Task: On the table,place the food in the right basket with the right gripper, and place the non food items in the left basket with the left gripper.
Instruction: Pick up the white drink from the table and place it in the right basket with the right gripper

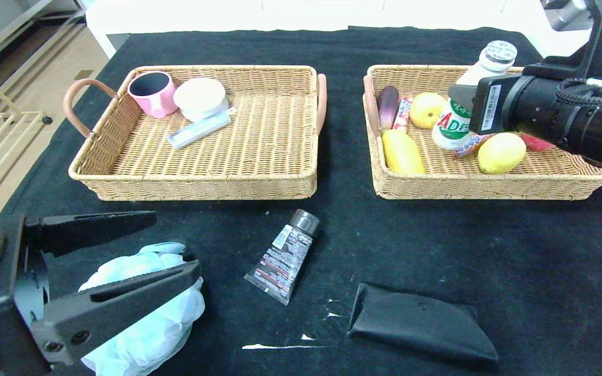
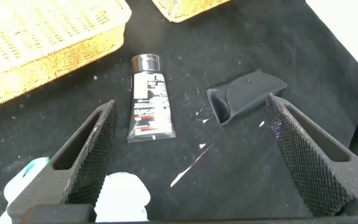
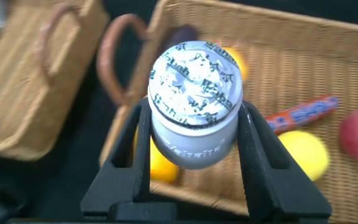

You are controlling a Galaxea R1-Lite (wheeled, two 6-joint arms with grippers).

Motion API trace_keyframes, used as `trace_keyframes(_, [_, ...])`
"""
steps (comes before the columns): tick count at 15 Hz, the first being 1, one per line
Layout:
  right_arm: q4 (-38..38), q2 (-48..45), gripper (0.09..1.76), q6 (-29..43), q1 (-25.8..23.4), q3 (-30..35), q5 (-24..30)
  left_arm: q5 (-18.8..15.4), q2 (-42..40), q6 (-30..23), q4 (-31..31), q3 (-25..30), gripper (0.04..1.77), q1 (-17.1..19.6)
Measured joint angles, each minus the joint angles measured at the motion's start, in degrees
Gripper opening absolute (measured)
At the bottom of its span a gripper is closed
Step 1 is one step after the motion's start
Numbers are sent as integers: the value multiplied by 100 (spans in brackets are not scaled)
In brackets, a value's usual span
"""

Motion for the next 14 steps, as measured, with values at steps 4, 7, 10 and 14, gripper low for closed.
trace_keyframes(4, [-43,436,87,7,-783,-474,-5,-2,-41,0,2,-18,172,-4])
trace_keyframes(7, [-78,769,87,33,-1143,-811,0,-5,-57,0,5,-18,172,-4])
trace_keyframes(10, [-168,1097,87,236,-1342,-1100,2,-5,-52,-2,6,-10,172,-4])
trace_keyframes(14, [-218,1442,87,492,-1485,-1295,0,-2,-52,0,6,-5,172,-4])
